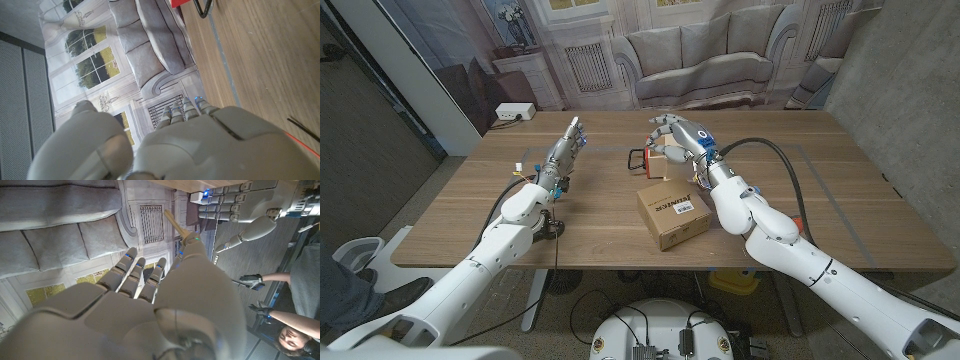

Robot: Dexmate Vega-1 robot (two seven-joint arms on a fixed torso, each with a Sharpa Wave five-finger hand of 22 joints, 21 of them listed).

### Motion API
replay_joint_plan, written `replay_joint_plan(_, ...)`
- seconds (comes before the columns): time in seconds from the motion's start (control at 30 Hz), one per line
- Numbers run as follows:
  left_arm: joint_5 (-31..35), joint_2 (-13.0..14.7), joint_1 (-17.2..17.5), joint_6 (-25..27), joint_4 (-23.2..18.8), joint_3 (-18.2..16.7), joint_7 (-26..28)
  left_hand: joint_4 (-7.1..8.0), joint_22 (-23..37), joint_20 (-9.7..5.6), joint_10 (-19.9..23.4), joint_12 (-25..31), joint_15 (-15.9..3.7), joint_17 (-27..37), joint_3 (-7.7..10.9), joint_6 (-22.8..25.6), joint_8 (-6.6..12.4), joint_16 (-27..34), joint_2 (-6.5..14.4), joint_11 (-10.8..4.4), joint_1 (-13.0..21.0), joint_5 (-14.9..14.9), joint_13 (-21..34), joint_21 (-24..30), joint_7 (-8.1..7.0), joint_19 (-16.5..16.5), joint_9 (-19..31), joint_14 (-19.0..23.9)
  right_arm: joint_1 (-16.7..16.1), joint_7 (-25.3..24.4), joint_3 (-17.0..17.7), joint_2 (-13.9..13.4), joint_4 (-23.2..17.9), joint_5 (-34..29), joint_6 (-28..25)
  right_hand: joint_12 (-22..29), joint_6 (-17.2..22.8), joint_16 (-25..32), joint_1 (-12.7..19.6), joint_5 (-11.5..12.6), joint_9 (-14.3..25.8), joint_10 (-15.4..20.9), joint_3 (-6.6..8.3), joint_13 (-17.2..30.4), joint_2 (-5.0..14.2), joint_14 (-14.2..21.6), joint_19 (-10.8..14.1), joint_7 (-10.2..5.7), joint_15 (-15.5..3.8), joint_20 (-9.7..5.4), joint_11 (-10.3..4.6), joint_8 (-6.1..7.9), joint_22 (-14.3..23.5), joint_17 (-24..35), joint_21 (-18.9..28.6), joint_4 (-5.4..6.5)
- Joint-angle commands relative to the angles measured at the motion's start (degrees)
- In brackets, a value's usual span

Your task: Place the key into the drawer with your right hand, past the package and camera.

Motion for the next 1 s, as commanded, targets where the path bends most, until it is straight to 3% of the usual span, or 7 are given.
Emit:
replay_joint_plan(0.03, -0.2, -0.6, 0.2, -1.2, 0.7, -0.1, -0.3, 0.00, 0.2, -0.06, -0.4, -0.1, 0.28, 0.2, -0.27, -0.1, -0.28, -0.1, 0.2, 0.08, 0.2, 0.0, 0.2, -0.3, 0.33, -0.5, 0.1, -0.4, 3.1, -0.6, -0.8, 1.6, 3.4, 3.0, 0.6, -0.1, 0.6, 0.0, 0.1, 0.0, 0.2, 0.5, -0.43, 0.1, 0.42, -0.2, 0.1, 0.09, -8.35, -7.40, 0.16, -0.04, 0.1, 0.0, 0.4, 0.08)
replay_joint_plan(0.67, -0.3, -1.6, -1.2, -1.4, 3.2, 0.8, -1.9, -0.03, 0.2, -0.04, -0.5, -0.1, 0.31, 0.2, -0.44, -0.1, -0.26, -0.1, 0.3, 0.15, 0.4, -0.1, 0.2, -0.2, 0.32, -0.5, 0.1, -0.5, 8.7, 0.2, -3.3, 4.7, 9.7, 6.1, -0.7, -0.4, 0.8, -0.1, 0.3, 0.1, 0.2, -0.2, -0.92, 0.1, 0.54, -0.4, -0.3, -0.11, -8.14, -7.16, 1.00, -0.38, 0.1, 0.1, 0.3, 0.18)
replay_joint_plan(0.83, -0.5, -2.0, -1.0, -2.6, 3.4, 0.5, -1.9, -0.03, 0.2, -0.03, -0.6, -0.1, 0.32, 0.2, -0.49, 0.0, -0.25, -0.1, 0.3, 0.20, 0.4, -0.1, 0.2, -0.2, 0.41, -0.5, 0.1, -0.5, 10.2, 0.1, -4.2, 5.8, 12.3, 7.0, -1.1, -0.7, 1.0, -0.4, 0.3, 0.1, 0.2, -1.0, -1.24, 0.1, 0.53, -1.4, -1.0, -0.76, -6.93, -6.31, 2.18, -0.53, 0.0, 0.1, 0.0, 0.27)
replay_joint_plan(1.0, -0.9, -2.2, -1.2, -2.5, 4.0, 0.4, -2.3, -0.03, 0.2, -0.05, -0.5, -0.1, 0.32, 0.2, -0.54, 0.0, -0.26, -0.1, 0.3, 0.18, 0.4, -0.1, 0.2, -0.2, 0.35, -0.5, 0.1, -0.5, 11.9, -0.1, -5.2, 6.8, 14.7, 7.3, -2.2, -0.9, 1.5, -0.5, 0.2, 0.2, -0.3, -1.6, -1.61, 0.1, 0.42, -2.6, -1.9, -1.29, -5.74, -5.37, 2.18, -0.84, 0.0, 0.1, -0.3, 0.37)
